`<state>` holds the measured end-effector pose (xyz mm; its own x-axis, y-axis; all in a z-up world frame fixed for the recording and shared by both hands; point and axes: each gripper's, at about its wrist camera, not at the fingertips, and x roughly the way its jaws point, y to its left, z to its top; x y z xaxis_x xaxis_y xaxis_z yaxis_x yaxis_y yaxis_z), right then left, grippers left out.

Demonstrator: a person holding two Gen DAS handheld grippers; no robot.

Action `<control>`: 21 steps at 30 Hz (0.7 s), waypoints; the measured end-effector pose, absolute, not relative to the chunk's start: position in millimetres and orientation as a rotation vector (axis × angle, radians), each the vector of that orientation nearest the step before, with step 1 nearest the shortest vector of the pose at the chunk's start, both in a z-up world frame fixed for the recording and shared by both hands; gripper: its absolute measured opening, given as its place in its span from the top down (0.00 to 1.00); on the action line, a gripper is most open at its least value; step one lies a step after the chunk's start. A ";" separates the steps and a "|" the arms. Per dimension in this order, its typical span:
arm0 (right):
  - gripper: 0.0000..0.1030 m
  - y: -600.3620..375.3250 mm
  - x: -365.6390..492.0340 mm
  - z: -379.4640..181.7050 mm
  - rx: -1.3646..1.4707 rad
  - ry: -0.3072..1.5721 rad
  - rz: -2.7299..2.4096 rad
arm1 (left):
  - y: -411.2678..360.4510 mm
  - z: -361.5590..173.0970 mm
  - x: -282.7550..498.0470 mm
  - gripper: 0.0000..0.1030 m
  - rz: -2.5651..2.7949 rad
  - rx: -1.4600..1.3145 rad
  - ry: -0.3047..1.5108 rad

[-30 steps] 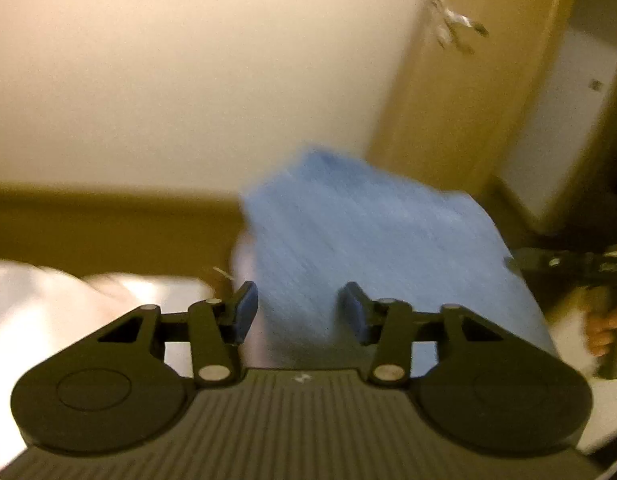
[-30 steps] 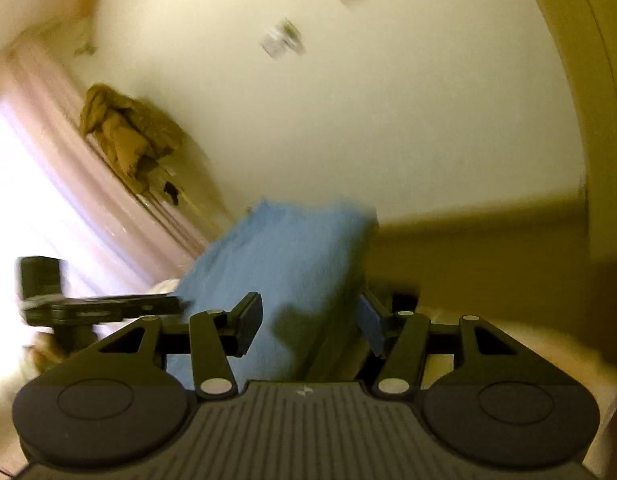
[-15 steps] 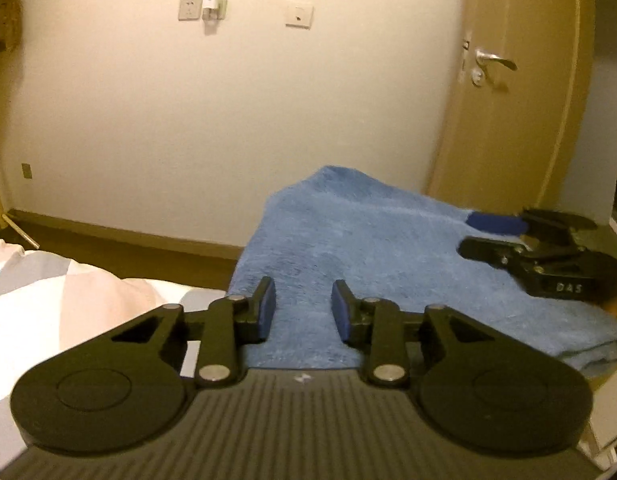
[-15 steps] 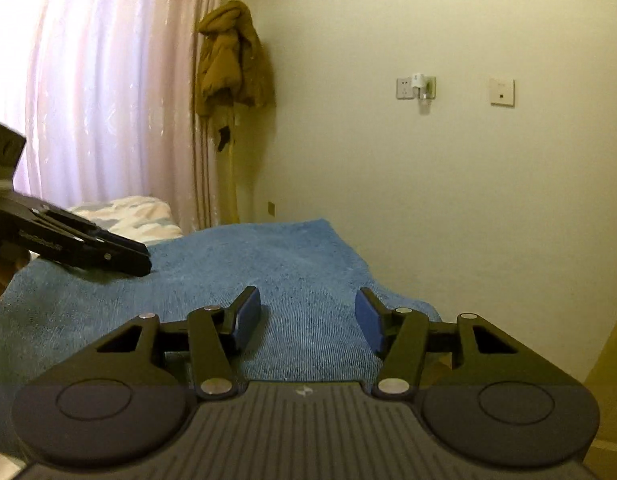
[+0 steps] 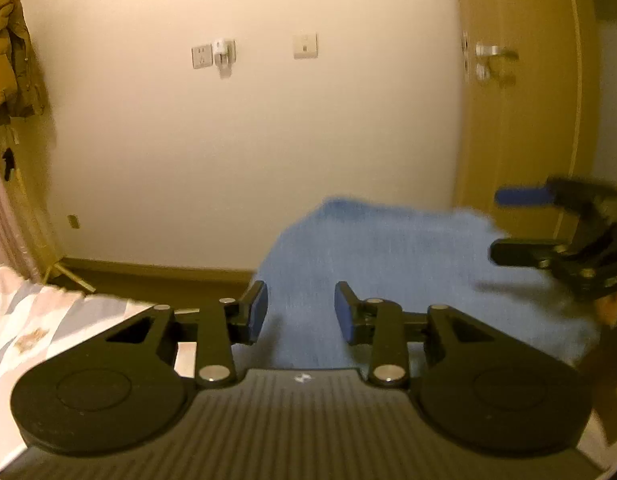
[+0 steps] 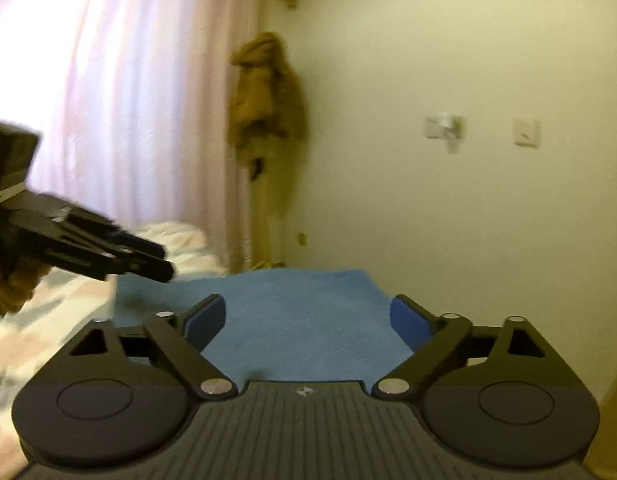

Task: Fold clothes
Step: 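Carry the jeans bundle with both tools onto the clothes stack, then lower the jeans onto the stack and open both tools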

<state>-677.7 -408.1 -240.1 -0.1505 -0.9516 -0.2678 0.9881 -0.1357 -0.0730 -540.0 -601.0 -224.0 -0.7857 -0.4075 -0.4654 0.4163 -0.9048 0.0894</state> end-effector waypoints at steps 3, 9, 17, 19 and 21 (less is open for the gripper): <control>0.07 -407.7 -669.4 -272.3 0.206 0.348 -1.648 | -597.2 -252.0 -537.5 0.67 -2.578 0.669 0.057; 0.05 -401.4 -665.2 -290.8 0.169 0.343 -1.633 | -593.6 -268.5 -534.9 0.65 -2.552 0.619 0.063; 0.03 -427.1 -670.4 -265.8 0.240 0.364 -1.663 | -593.3 -247.1 -548.8 0.59 -2.482 0.683 0.120; 0.02 -421.7 -668.8 -252.6 0.251 0.340 -1.707 | -586.2 -233.3 -547.6 0.55 -2.441 0.686 0.144; 0.02 -407.6 -665.6 -238.0 0.256 0.281 -1.747 | -575.0 -221.3 -538.3 0.48 -2.404 0.677 0.163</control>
<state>-665.6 -407.6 -238.0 -0.1907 -0.9268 -0.3235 0.9815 -0.1857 -0.0467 -538.3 -575.0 -221.3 -0.6710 -0.5409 -0.5072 0.6044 -0.7952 0.0485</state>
